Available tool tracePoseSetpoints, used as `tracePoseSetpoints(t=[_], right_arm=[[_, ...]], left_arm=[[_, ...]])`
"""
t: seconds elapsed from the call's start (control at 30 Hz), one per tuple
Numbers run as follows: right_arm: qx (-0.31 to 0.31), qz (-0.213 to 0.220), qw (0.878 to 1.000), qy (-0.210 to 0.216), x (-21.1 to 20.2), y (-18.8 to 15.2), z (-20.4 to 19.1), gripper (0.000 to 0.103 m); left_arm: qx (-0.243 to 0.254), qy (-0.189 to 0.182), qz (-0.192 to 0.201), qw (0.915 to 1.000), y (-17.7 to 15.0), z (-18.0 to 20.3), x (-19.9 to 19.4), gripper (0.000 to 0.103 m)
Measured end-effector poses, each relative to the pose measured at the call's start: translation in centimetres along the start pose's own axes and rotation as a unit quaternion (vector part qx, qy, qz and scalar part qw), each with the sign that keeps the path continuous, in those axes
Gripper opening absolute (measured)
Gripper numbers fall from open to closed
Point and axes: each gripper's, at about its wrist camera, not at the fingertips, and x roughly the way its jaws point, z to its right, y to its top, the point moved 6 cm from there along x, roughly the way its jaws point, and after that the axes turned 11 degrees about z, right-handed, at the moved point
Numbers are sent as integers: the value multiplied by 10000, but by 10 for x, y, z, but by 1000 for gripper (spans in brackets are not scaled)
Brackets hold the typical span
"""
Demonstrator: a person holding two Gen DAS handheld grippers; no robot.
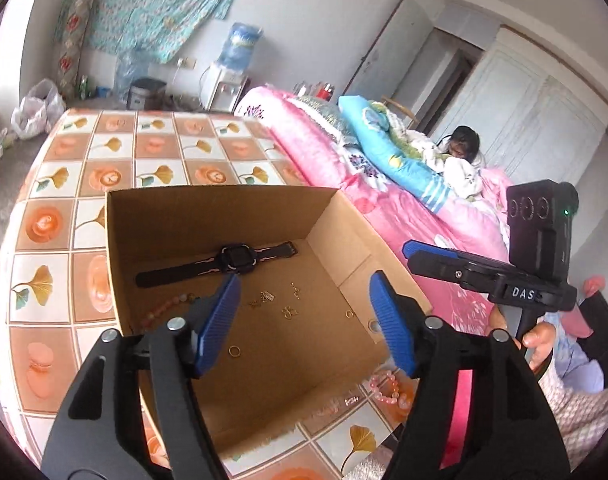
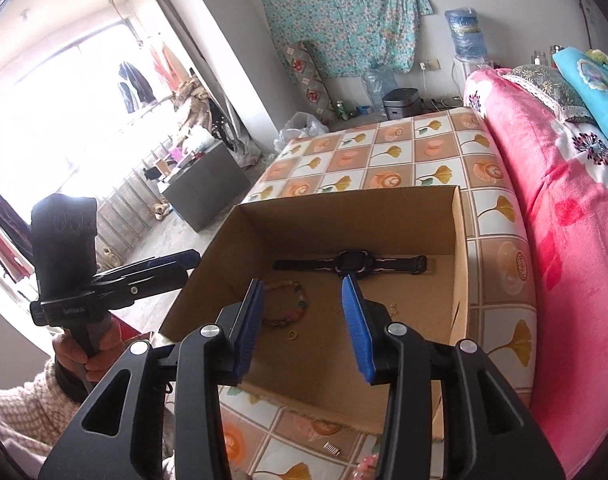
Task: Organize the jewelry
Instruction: 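Open the left gripper while moving both tools back toward the pink bracelet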
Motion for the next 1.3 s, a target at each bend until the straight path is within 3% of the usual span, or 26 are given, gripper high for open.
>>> tracePoseSetpoints(t=[0.17, 0.27, 0.33, 0.47, 0.53, 0.7, 0.83, 1.3], right_arm=[[-131, -286, 9973, 669, -17, -54, -29, 65], [-195, -635, 9959, 616, -17, -91, -34, 66], [-56, -889, 9952, 395, -9, -112, -29, 66], [609, -1427, 9878, -105, 17, -139, -1, 66], [864, -1505, 9844, -293, 26, -142, 12, 64], [1235, -1364, 9816, -506, 37, -136, 26, 52], [1334, -1245, 9815, -575, 45, -132, 27, 49], [1302, -1031, 9838, -674, 48, -134, 27, 48]], left_arm=[[417, -147, 332, 9985, -44, 23, -44, 84], [385, -89, 157, 9991, -81, 25, -46, 85], [334, 149, -51, 9993, -104, 19, -39, 85], [579, 1013, -263, 9928, -127, -1, -19, 85], [804, 1323, -260, 9876, -129, -6, -13, 85], [1095, 1448, -198, 9832, -130, -3, -7, 90], [1383, 1597, -199, 9772, -134, 0, -4, 90], [1128, 1564, -119, 9812, -125, -8, 5, 90]])
